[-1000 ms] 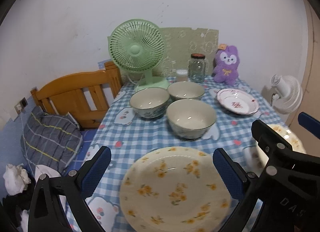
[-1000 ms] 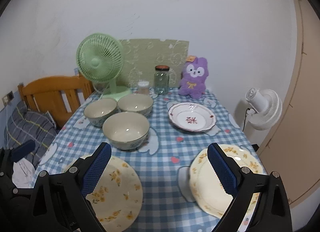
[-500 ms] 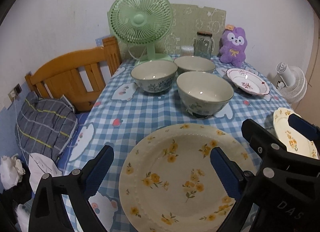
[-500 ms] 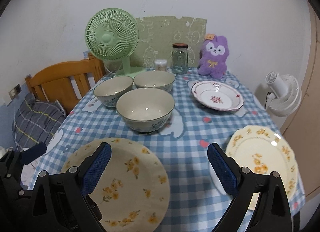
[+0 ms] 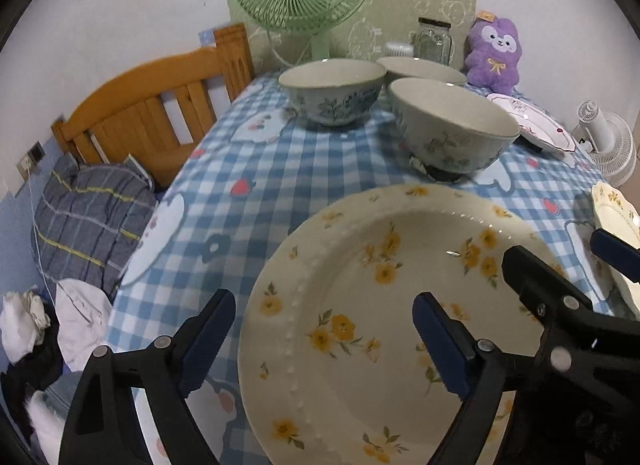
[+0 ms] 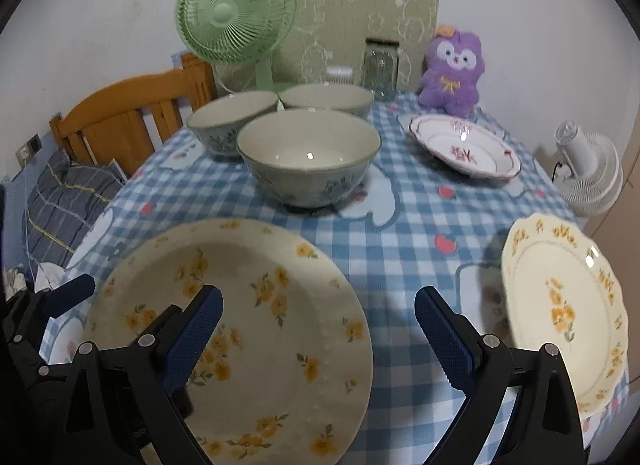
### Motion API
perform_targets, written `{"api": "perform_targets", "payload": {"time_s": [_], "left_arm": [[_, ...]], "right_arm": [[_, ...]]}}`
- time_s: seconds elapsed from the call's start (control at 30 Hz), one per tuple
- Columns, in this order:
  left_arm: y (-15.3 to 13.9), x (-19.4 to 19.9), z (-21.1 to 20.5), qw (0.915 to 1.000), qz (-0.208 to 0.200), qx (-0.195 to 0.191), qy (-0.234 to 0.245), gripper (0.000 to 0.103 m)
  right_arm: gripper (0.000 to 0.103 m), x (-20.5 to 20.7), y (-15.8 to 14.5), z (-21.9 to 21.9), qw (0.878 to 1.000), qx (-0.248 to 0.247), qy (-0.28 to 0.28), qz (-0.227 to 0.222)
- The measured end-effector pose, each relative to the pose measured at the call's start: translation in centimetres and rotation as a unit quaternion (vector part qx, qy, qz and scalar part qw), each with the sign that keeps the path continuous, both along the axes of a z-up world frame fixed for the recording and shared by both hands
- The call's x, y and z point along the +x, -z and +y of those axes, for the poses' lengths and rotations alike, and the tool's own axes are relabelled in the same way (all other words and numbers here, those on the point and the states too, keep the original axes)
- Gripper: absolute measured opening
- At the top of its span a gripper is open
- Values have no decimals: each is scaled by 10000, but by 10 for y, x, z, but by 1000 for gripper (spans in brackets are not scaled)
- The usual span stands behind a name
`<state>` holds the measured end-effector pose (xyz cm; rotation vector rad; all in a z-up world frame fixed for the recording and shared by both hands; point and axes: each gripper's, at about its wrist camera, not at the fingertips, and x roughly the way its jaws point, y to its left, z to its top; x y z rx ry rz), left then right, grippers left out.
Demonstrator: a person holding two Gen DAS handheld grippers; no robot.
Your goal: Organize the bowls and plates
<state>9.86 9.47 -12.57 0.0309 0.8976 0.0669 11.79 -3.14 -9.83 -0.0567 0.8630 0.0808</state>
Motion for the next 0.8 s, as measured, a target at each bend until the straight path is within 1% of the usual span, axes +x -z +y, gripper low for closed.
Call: {"api": "perform_targets", "payload": {"time_s": [0.13, 0.2, 0.23, 0.43, 0.6, 0.67, 0.7, 0.73, 0.77, 0.8], "left_arm": [[8, 4, 4, 9999, 95, -85, 6, 89], [12, 6, 4, 9997, 197, -120, 20, 81], [13, 6, 5, 9997, 227, -130, 27, 79], [14, 3, 6, 9996, 209, -198, 35, 79], [14, 3, 6, 9996, 217, -201, 39, 79], [14, 3, 6, 9995, 233, -213, 38, 76], [13, 3, 8, 9994, 249, -220, 22, 72], [12, 2, 10, 9994, 250, -245, -29, 68], [11, 2, 14, 9991, 267, -308, -105, 63], [11, 3, 17, 9988, 293, -374, -150, 59]], "right_arm": [[98, 7, 9, -2, 9998, -106, 113, 159], [98, 9, 13, -3, 9996, -129, 108, 238], [98, 9, 14, -2, 9995, -134, 107, 266], [97, 9, 18, -3, 9994, -103, 130, 320], [86, 11, 20, -4, 9991, -75, 143, 402], [80, 11, 20, -5, 9989, -97, 167, 433], [78, 11, 20, -5, 9988, -106, 175, 450], [71, 11, 20, -5, 9986, -126, 173, 477], [64, 11, 22, -3, 9981, -219, 140, 552], [61, 12, 25, -2, 9975, -290, 92, 634]]}}
